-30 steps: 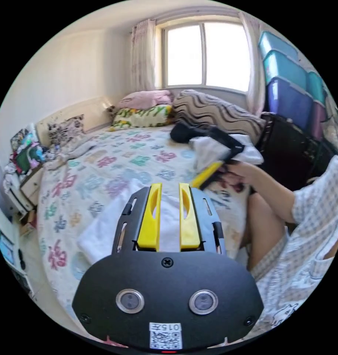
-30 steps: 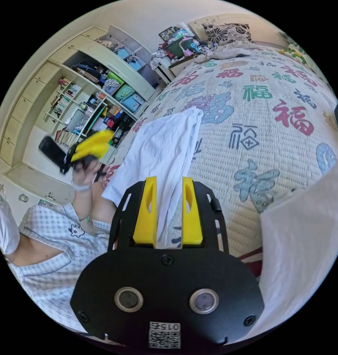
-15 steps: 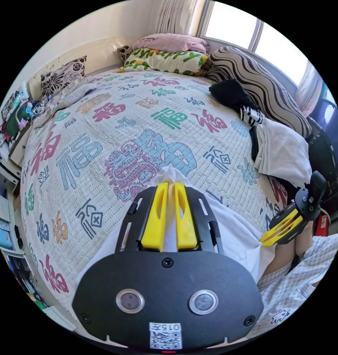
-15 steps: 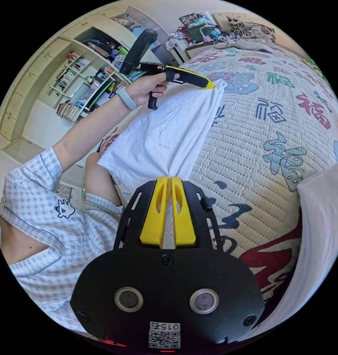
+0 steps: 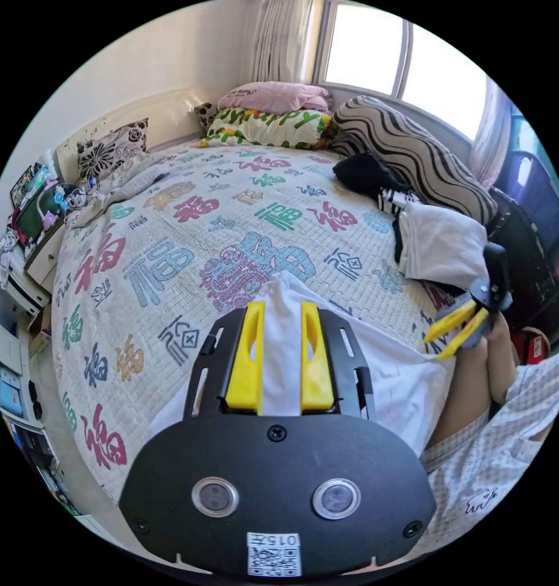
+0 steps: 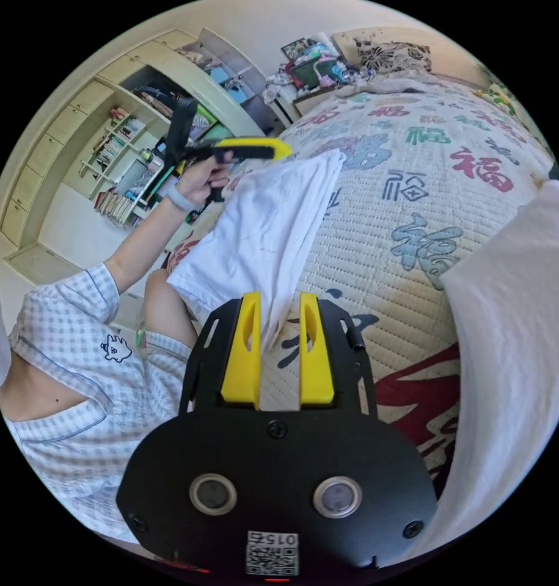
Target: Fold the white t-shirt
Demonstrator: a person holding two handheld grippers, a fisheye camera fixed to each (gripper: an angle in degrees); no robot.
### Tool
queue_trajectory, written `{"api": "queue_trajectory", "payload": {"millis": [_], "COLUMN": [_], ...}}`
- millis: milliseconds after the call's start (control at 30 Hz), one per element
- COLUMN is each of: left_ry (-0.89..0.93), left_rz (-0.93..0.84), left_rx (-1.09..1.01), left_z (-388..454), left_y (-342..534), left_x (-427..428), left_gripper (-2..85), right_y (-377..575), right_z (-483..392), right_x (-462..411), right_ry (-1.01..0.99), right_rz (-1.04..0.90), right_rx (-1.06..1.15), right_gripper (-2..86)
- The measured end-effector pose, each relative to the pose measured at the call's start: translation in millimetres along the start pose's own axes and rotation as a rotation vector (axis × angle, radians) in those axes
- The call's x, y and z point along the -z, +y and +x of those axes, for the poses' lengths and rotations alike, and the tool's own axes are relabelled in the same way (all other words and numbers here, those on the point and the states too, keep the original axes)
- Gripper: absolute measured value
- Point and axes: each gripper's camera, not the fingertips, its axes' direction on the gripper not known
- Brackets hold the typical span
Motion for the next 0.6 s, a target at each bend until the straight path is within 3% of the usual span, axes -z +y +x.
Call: {"api": "queue_trajectory", "payload": {"millis": [100, 200, 367, 433, 600], "left_ry": [-0.018, -0.038, -0.1, -0.127, -0.134], "left_rz": [0.011, 0.021, -0.013, -0.012, -0.003], "left_rx": [-0.028, 0.019, 0.072, 0.11, 0.125], "left_z": [26.6, 58.6, 88.3, 83.2, 73.8], "left_y": [68.0, 139.0, 201.3, 216.5, 231.6], "left_x": [54.7, 85.2, 84.1, 80.8, 87.0], "left_gripper": [10.0, 9.9, 7.9, 6.8, 5.9], "right_y": [3.4, -6.9, -23.4, -25.6, -30.5], "right_z": [-20.6, -42.1, -42.2, -29.1, -15.9], "right_x": [15.1, -1.6, -40.7, -60.5, -59.0], "right_ry": [-0.081, -0.041, 0.068, 0.075, -0.009], "right_rz": [0.106, 0.036, -0.134, -0.284, -0.27], "right_rx": [0.135, 0.213, 0.173, 0.129, 0.085], "right_gripper": [9.8, 9.9, 4.0, 0.8, 0.2]}}
